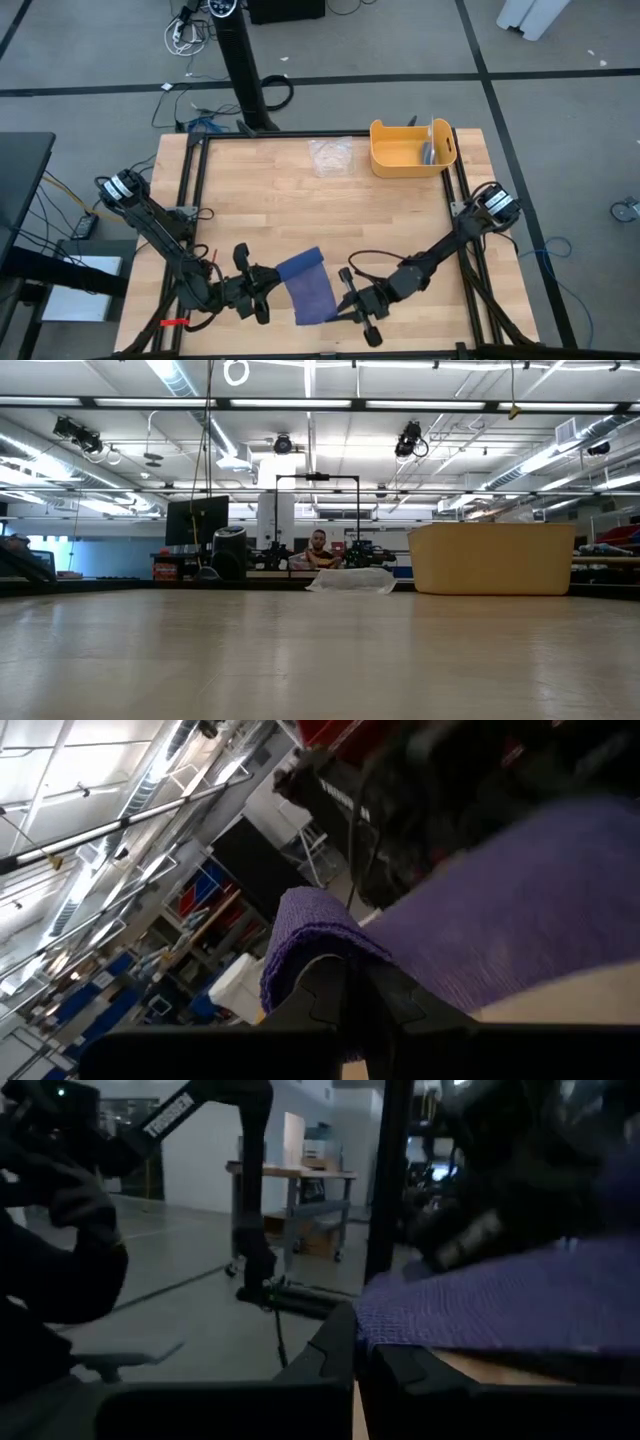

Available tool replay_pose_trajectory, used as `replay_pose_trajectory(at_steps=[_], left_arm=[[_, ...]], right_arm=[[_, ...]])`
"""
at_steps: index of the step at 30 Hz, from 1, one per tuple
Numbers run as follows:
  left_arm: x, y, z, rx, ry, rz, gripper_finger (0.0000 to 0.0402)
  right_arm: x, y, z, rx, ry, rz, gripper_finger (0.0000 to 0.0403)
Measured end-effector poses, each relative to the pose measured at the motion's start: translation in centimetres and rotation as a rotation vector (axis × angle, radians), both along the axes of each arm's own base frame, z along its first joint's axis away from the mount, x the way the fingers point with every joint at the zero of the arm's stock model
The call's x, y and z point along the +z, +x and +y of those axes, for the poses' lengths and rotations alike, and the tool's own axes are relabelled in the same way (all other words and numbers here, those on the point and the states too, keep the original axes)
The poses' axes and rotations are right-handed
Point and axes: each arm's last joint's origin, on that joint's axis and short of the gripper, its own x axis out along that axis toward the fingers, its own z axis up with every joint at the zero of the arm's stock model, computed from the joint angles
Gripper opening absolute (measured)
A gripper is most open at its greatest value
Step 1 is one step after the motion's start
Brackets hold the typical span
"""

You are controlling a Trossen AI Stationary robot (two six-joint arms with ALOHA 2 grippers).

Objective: Roll bandage
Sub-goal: Roll the violet bandage

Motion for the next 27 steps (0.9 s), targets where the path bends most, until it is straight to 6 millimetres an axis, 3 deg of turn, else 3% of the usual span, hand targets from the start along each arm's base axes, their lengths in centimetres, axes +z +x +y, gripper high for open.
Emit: replay_pose_trajectory(at_steps=[7,12,27], left_arm=[[-0.6,-0.2,0.0,-0.004,0.009,0.012,0.0019],[-0.9,-0.5,-0.4,-0.02,0.029,0.034,0.0019],[-3.0,-0.4,-1.9,-0.051,0.079,0.092,0.0019]], right_arm=[[3.4,0.5,1.9,-0.106,-0.069,-0.101,0.0001],[5.4,1.1,2.2,-0.208,-0.102,-0.141,0.0001],[8.5,3.0,0.2,-0.456,-0.176,-0.202,0.0]])
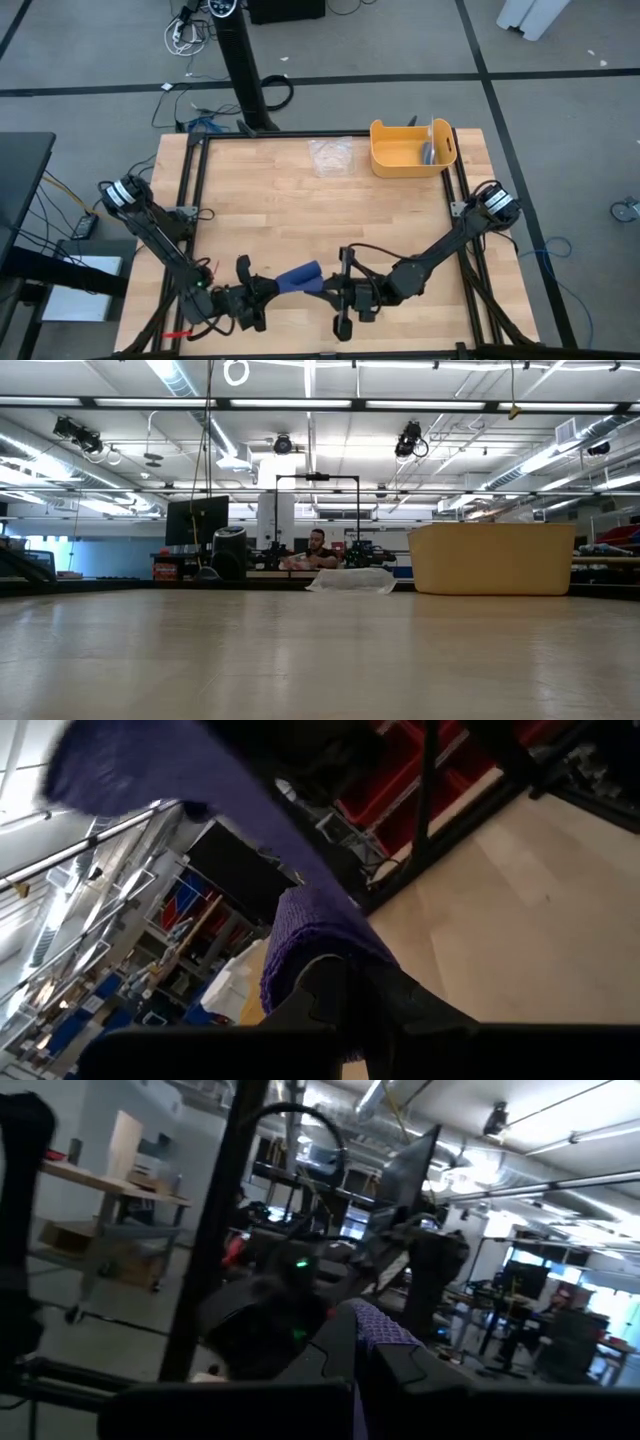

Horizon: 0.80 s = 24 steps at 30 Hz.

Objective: Roll bandage
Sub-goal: Roll the violet bandage

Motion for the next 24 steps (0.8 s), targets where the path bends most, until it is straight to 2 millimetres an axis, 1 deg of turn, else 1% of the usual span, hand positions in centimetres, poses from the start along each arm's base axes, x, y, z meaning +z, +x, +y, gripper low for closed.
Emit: replay_pose_trajectory(at_steps=[6,9,15,19,24], left_arm=[[0.1,0.2,-1.6,-0.022,0.038,0.008,0.0019],[0.9,-0.2,-2.4,-0.045,0.03,-0.007,0.0019],[1.8,-0.6,-3.2,-0.069,0.047,-0.015,0.0019],[2.0,-0.6,-3.2,-0.07,0.048,-0.017,0.0019],[2.0,-0.6,-3.2,-0.073,0.049,-0.017,0.0019]], right_arm=[[0.1,0.7,-1.3,-0.081,0.002,0.009,0.0],[-0.1,0.9,-1.7,-0.139,-0.005,0.033,0.0],[-0.7,1.3,-2.0,-0.143,0.005,0.095,0.0004],[-1.5,1.9,-2.7,-0.148,0.04,0.16,0.0019],[-2.3,2.2,-3.0,-0.151,0.059,0.226,0.0053]])
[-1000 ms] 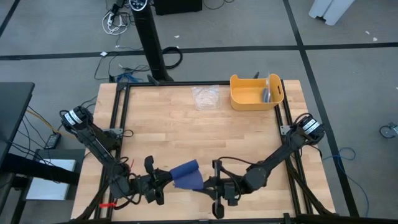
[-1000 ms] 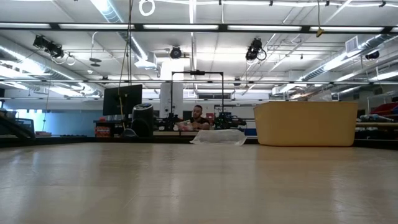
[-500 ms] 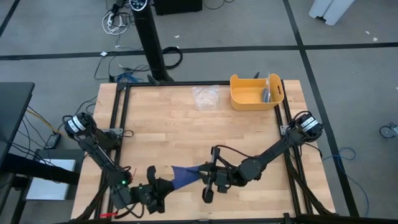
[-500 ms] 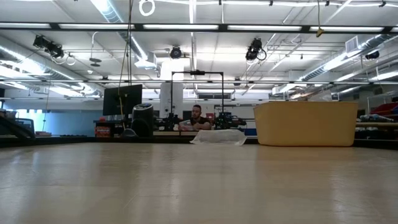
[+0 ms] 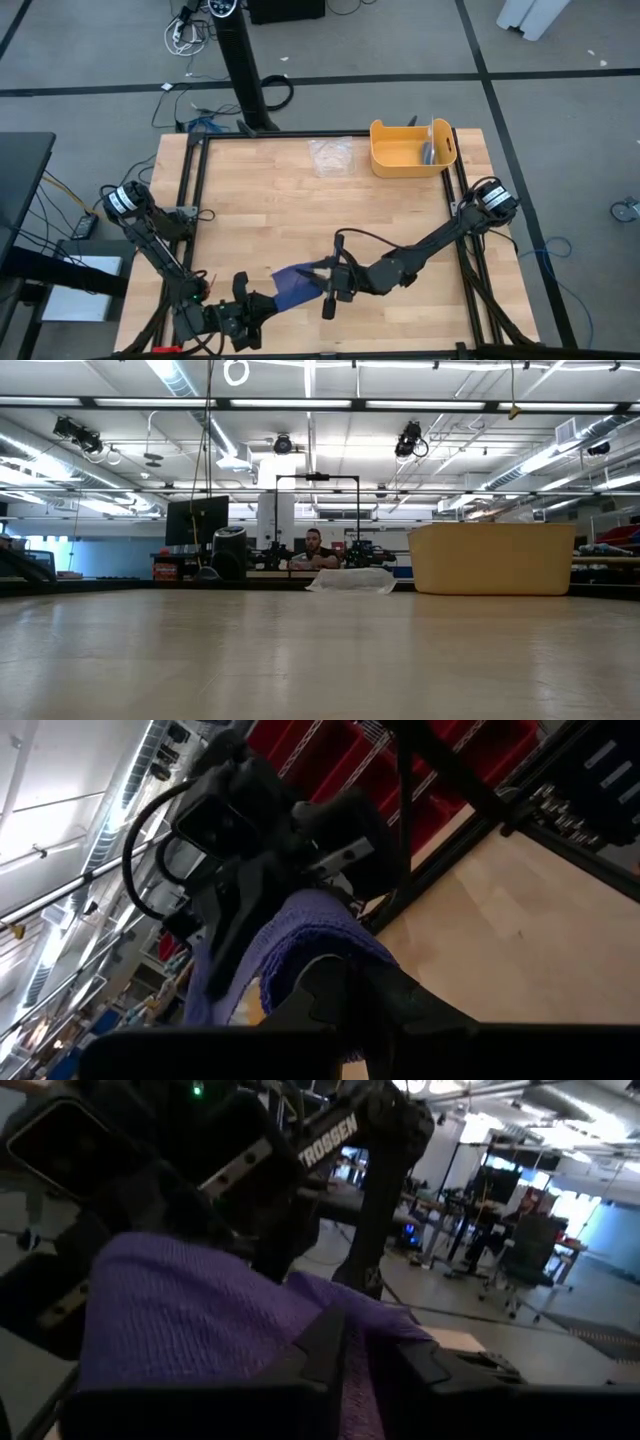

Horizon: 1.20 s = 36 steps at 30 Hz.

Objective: Roll bandage
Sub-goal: Roll the violet bandage

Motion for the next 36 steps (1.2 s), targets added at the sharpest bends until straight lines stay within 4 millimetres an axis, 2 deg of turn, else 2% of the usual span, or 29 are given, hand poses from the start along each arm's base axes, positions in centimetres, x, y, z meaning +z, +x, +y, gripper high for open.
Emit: replay_pose_trajectory(at_steps=[10,15,25,31,36], left_arm=[[0.0,0.0,-0.1,-0.017,0.001,-0.001,0.0019],[0.0,0.0,-0.1,-0.036,-0.003,-0.002,0.0019],[-0.1,0.0,-0.4,-0.125,-0.046,-0.007,0.0019],[0.3,0.0,-0.4,-0.154,-0.112,-0.038,0.0019],[0.6,0.0,-0.5,-0.194,-0.167,-0.066,0.0019]], right_arm=[[-1.1,-0.2,0.3,0.006,0.034,0.087,0.0135],[-1.4,-0.5,0.8,0.017,0.027,0.123,0.0152],[-0.9,-1.6,2.5,0.07,-0.07,0.11,0.0142],[-0.4,-1.6,2.2,0.064,-0.162,0.1,0.0119],[0.1,-1.0,1.2,0.031,-0.203,0.067,0.0088]])
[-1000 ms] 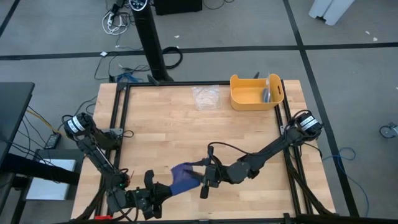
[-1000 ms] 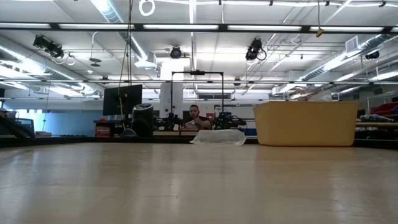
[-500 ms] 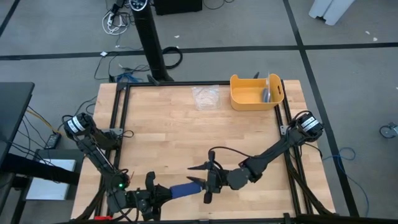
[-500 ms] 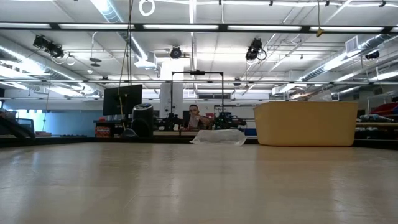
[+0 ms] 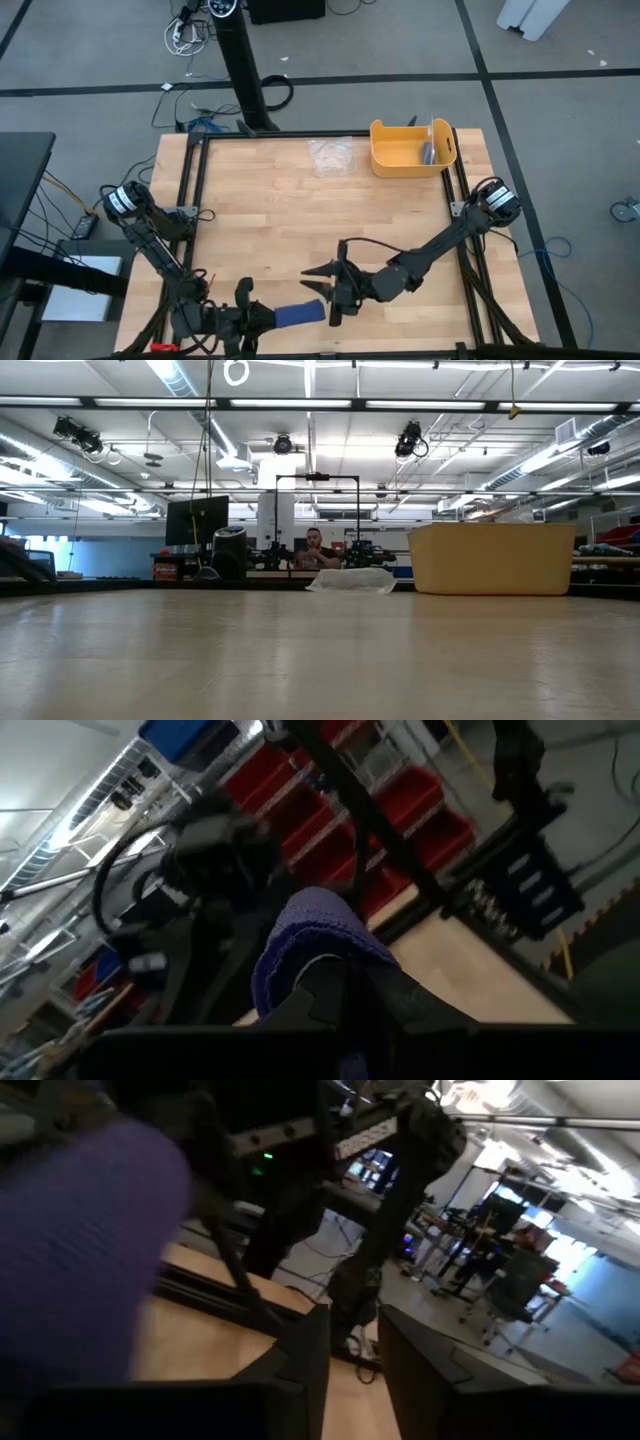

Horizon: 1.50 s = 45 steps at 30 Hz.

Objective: Roll bandage
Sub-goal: Roll the violet bandage

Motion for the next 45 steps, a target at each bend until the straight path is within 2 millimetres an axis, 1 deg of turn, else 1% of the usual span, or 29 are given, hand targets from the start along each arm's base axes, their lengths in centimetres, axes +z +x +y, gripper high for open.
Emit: replay_pose_trajectory(at_steps=[3,6,8,14,23,28,31,35,45], left_arm=[[0.4,0.0,0.0,-0.029,-0.034,-0.026,0.0019],[0.7,-0.1,0.0,-0.027,-0.052,-0.053,0.0019],[0.9,-0.1,0.1,-0.016,-0.046,-0.062,0.0019],[1.2,-0.1,0.2,-0.002,0.009,-0.081,0.0019],[1.3,-0.1,0.3,0.024,0.101,-0.09,0.0019],[1.3,0.2,0.5,0.04,0.142,-0.09,0.0019],[1.3,0.4,0.7,0.051,0.162,-0.089,0.0019],[1.3,0.7,0.9,0.064,0.18,-0.083,0.0019],[0.1,0.6,1.2,0.087,0.228,-0.04,0.0019]], right_arm=[[-0.1,0.5,-0.6,0.044,0.001,0.003,0.0058],[-0.3,0.8,-0.8,0.167,0.054,0.019,0.0021],[-0.3,0.9,-0.7,0.233,0.091,0.025,0.0006],[-0.5,0.8,-0.2,0.377,0.199,0.042,0.0005],[-0.1,0.1,1.0,0.453,0.218,0.015,0.0002],[0.0,-0.2,1.6,0.487,0.238,0.006,0.0003],[0.0,-0.3,1.7,0.51,0.29,0.012,0.0002],[0.0,-0.3,1.7,0.515,0.301,0.015,0.0004],[-0.1,-0.3,1.8,0.516,0.302,0.016,0.0004]])
